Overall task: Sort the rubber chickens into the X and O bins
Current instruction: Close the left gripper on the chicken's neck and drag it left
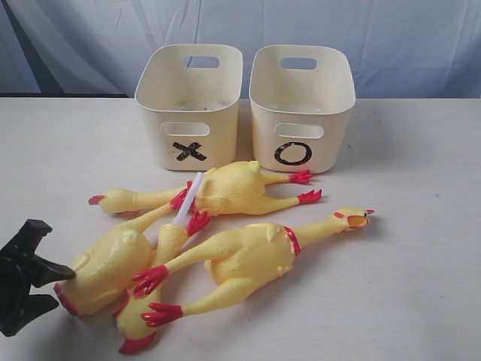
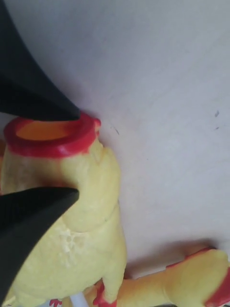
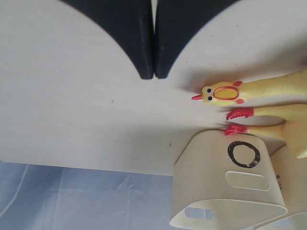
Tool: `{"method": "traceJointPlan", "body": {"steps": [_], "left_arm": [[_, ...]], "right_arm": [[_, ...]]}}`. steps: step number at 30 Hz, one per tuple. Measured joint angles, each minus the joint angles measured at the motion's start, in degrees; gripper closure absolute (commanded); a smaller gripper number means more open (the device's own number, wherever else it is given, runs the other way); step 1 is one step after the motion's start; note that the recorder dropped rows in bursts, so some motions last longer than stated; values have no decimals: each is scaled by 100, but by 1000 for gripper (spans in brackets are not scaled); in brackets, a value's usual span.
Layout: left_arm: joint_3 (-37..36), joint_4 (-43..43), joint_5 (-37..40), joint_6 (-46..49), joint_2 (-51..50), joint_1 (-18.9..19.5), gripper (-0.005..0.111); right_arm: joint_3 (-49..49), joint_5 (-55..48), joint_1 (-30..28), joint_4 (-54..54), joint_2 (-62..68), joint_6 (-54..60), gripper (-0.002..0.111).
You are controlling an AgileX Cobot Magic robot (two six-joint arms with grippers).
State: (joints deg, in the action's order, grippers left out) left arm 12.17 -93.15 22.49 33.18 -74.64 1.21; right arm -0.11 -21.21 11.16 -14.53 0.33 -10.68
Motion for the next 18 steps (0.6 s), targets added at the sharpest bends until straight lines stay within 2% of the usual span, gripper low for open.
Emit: {"method": "traceJointPlan", "body": {"steps": [18], "left_arm": [[0, -603, -125, 505, -13, 0, 64]], "right_arm": [[0, 0, 0, 0, 0, 0, 109]]}}
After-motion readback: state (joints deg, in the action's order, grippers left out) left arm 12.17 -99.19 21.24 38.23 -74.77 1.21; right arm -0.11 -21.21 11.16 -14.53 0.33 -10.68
